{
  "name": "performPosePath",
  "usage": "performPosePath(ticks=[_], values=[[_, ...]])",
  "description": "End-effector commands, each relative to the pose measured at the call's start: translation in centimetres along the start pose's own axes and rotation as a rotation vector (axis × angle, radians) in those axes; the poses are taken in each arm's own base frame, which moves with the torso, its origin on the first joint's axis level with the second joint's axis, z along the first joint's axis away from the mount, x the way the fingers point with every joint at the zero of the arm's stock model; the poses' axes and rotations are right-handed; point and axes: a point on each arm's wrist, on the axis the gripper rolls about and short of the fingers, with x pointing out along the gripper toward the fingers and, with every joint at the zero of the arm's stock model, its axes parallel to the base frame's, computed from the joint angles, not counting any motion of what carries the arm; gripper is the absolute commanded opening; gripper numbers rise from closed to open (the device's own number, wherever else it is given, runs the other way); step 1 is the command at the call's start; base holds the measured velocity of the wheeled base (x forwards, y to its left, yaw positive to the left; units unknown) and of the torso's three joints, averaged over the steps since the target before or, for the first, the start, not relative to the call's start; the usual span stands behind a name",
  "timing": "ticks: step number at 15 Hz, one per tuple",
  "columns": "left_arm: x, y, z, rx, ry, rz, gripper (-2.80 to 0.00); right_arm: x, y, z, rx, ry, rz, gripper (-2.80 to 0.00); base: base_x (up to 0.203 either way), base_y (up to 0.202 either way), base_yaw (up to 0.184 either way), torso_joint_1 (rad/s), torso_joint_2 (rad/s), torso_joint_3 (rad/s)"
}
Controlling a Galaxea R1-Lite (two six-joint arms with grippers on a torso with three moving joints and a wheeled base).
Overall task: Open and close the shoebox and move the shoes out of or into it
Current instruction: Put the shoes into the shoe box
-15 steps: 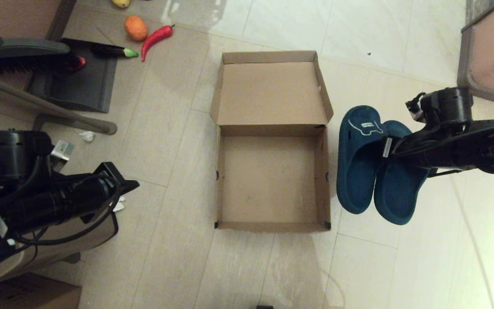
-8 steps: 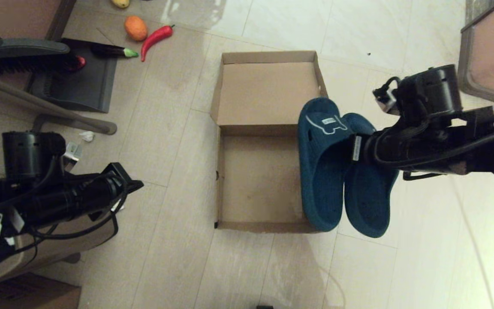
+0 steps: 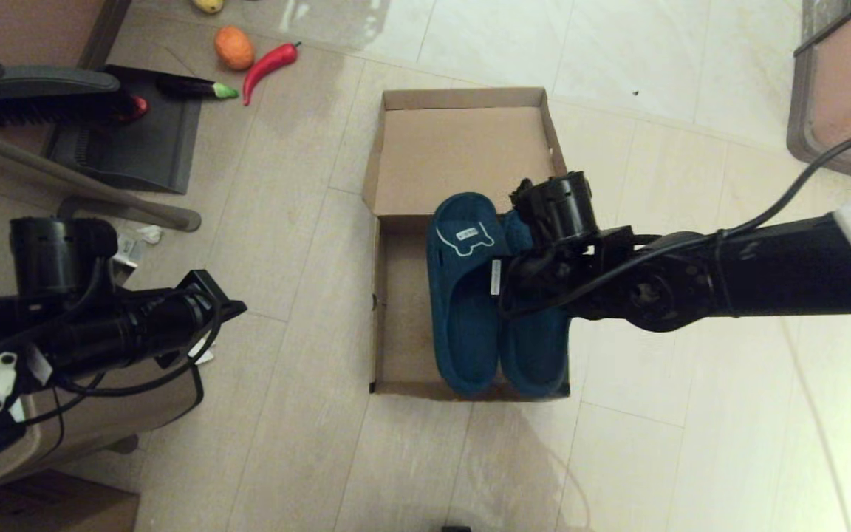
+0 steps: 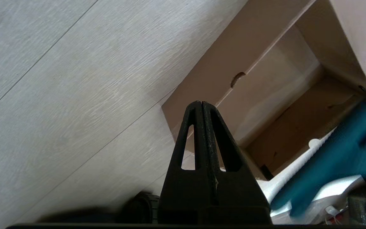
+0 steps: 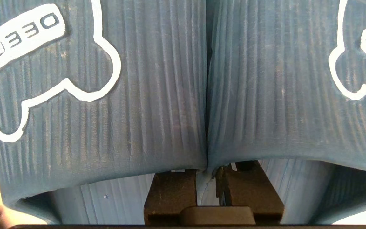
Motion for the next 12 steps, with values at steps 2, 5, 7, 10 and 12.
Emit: performPosePath(ticks=[2, 5, 7, 10, 12], values=[[0.0, 0.0, 0.0, -0.003, -0.002, -0.001, -2.8, 4.1, 1.4, -2.4, -0.033, 0.031, -0.016, -2.8, 0.0, 0.0, 0.0, 0.0, 0.0, 0.0], [-0.3, 0.1, -0.1, -0.004, -0.001, 0.002, -2.8, 5.8, 1.7, -3.2, -0.05, 0.031, -0.038, -2.8, 0.0, 0.0, 0.0, 0.0, 0.0, 0.0], [-0.4, 0.3, -0.3, -0.007, 0.003, 0.008, -2.8, 6.5, 1.9, -3.7, -0.049, 0.024, -0.038, -2.8, 0.0, 0.0, 0.0, 0.0, 0.0, 0.0], [-0.5, 0.4, -0.3, -0.007, 0.001, 0.009, -2.8, 7.5, 2.3, -3.7, -0.019, -0.052, -0.012, -2.8, 0.0, 0.0, 0.0, 0.0, 0.0, 0.0], [-0.7, 0.4, -0.2, -0.008, -0.004, 0.01, -2.8, 8.1, 2.4, -4.2, -0.026, -0.062, -0.009, -2.8, 0.0, 0.0, 0.0, 0.0, 0.0, 0.0]])
